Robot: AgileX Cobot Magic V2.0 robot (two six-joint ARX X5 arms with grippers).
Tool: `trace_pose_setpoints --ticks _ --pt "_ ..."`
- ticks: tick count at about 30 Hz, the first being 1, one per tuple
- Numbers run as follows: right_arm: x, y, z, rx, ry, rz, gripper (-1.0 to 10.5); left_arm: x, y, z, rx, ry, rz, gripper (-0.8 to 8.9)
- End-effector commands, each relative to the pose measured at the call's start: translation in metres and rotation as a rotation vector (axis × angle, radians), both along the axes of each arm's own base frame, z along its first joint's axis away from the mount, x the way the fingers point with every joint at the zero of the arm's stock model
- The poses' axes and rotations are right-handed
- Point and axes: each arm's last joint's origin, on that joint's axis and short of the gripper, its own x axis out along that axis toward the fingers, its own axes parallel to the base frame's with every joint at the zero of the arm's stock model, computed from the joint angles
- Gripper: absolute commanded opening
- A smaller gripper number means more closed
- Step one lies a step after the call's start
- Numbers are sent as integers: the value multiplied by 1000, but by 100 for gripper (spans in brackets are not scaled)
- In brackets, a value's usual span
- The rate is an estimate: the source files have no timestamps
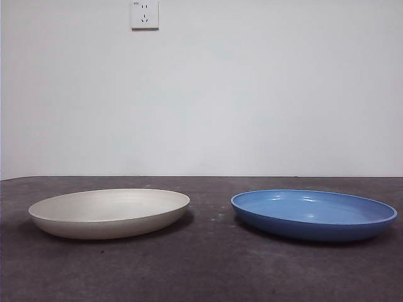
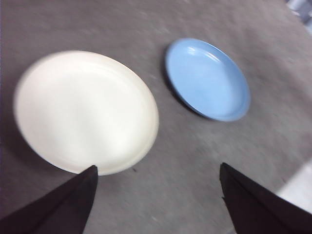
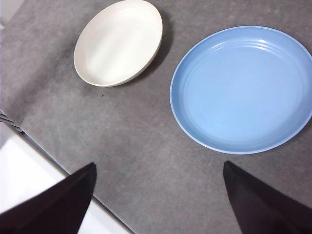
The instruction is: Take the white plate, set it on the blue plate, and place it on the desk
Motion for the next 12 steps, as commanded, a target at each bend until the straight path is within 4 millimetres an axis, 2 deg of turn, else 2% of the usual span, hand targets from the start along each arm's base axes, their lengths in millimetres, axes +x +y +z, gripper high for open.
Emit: trace_pose_setpoints --ticks 1,5,12 --pt "1 1 6 9 -19 -4 418 15 -1 3 15 7 78 404" --pt "1 1 6 9 -23 -4 418 40 -3 -6 86 48 154 401" --pt "1 1 6 9 -22 -3 418 93 -13 -32 114 137 154 394"
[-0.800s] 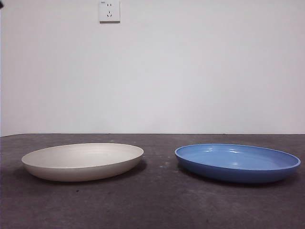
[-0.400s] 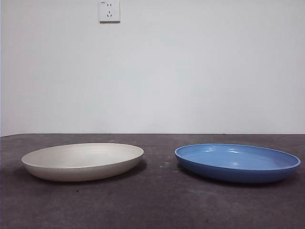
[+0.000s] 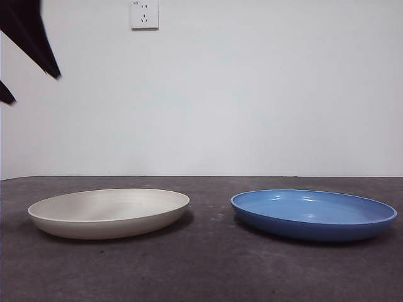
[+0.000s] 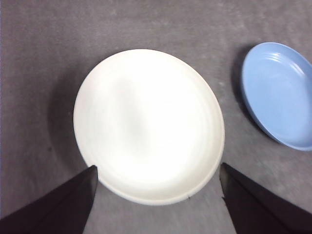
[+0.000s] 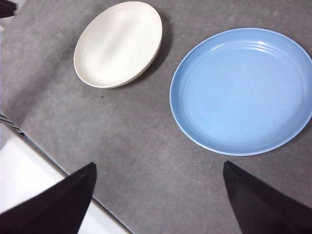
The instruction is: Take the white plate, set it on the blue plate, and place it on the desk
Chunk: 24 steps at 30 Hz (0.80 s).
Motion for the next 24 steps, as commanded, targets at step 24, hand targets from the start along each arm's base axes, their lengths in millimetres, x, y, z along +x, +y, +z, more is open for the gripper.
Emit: trace_pose_setpoints --ticks 24 --pt "1 1 6 8 -23 -2 418 111 -15 -91 176 208 85 361"
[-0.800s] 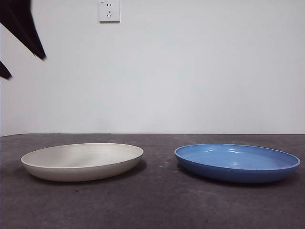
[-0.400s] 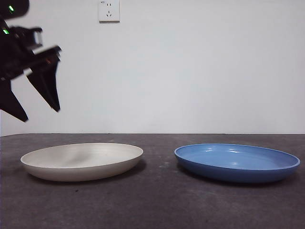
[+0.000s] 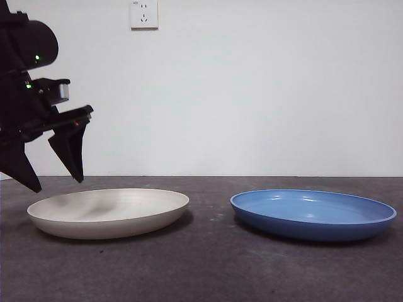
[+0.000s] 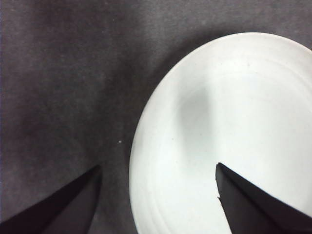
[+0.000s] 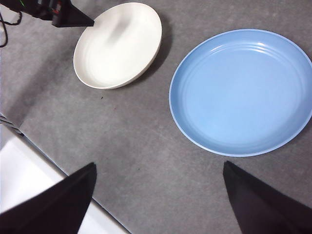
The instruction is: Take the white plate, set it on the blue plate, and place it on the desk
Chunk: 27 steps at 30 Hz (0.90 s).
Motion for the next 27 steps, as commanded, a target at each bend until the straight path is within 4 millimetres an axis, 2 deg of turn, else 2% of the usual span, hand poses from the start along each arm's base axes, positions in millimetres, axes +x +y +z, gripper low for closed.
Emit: trace_pose_setpoints --ticks 1,8,18,27 --pt "1 0 6 8 -20 -2 418 9 -2 -6 7 3 -7 361" --pt "1 0 6 8 -20 -2 418 14 -3 -23 17 51 -5 358" --pt "1 0 6 8 -24 -2 418 15 -3 -23 17 40 -4 57" --pt "1 0 6 8 -25 -2 418 15 -2 -23 38 39 13 9"
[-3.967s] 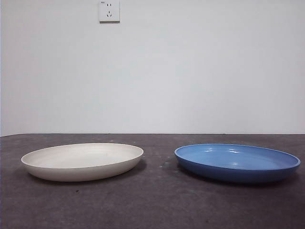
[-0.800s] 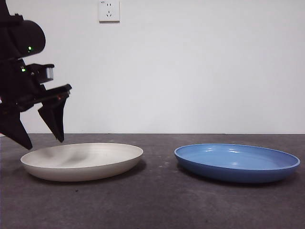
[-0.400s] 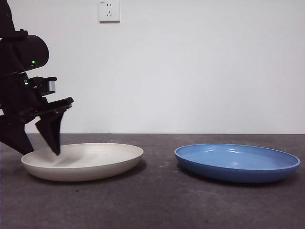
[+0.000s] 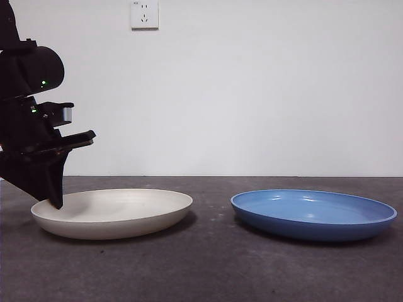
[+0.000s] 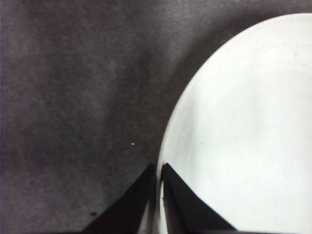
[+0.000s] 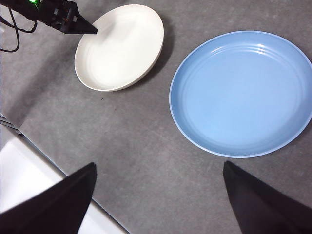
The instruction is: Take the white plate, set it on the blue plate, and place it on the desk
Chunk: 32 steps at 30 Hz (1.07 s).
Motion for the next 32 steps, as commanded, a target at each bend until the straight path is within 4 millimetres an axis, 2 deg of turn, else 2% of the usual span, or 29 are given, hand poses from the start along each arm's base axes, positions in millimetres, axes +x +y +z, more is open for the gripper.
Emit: trace_pose_setpoints --ticks 1,7,16,21,24,28,32 --pt "1 0 6 7 -20 -3 418 5 -1 1 3 -10 2 9" --pt "1 0 6 7 -20 -2 418 3 -1 13 -17 -40 26 9" --pt "1 0 6 7 -20 -2 418 -10 -13 71 -53 -150 -21 9" --pt "1 0 6 7 -20 -3 418 -14 -41 98 -100 -209 -73 9" --pt "1 0 6 7 -21 -3 418 -15 -65 106 -147 -258 -111 9" --pt "1 0 6 8 -21 -3 418 -15 -97 110 -197 -283 -160 10" --pt "1 0 6 11 -17 -7 418 -8 -129 105 -212 -262 -215 10"
